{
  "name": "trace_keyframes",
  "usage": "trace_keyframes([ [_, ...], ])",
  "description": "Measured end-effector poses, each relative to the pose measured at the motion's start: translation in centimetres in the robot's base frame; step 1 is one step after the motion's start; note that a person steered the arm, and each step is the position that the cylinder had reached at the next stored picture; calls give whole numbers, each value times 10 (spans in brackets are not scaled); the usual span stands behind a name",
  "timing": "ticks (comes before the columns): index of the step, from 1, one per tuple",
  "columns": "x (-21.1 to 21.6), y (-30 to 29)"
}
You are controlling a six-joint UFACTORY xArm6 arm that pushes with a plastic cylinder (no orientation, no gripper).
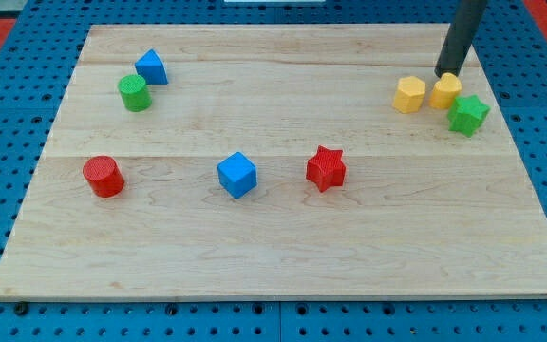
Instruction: Place your arm to the bottom left of the green circle
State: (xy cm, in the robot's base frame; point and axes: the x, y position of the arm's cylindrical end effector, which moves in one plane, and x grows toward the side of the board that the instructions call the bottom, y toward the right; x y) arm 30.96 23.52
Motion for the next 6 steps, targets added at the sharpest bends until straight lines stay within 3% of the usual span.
trace_keyframes([
  [1,8,0],
  [3,-57,-26],
  [4,-69,-107],
  [5,-42,-203],
  [6,32,-254],
])
